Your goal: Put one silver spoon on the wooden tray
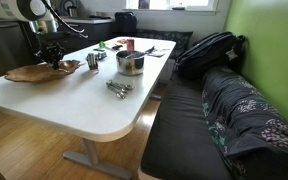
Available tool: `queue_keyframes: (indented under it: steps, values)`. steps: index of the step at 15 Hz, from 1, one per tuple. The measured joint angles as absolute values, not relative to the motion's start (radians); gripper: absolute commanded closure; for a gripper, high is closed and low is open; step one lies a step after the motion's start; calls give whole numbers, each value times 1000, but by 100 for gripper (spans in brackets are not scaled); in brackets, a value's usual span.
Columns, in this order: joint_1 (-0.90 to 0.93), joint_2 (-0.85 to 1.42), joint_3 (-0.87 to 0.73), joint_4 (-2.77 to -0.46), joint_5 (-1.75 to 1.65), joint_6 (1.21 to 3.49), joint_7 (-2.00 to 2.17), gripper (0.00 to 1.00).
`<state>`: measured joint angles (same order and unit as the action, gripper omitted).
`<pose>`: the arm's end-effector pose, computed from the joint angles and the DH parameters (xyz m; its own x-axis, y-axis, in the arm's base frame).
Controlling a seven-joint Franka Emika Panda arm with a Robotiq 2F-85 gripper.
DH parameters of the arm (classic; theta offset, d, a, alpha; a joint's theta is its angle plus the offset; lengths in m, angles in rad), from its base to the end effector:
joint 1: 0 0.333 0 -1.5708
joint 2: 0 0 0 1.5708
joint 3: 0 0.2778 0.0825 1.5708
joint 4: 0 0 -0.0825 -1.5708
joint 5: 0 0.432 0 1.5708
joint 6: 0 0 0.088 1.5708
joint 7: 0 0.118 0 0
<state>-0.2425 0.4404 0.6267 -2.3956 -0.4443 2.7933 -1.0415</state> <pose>0.4462 0.2432 0.0890 -0.2157 0.9700 0.1117 0.9761 0.2112 0.0506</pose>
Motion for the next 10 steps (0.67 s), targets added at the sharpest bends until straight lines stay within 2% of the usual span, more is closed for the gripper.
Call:
queue_keyframes:
  steps: [1,2,4,10]
  values:
    - [-241,438,627,-2392,-419,2766,-1083,98]
    - [-232,435,618,-2389,-385,2744,-1131,67]
    - [-207,430,590,-2380,-340,2725,-1198,59]
    - [-142,405,516,-2365,-219,2777,-1306,13]
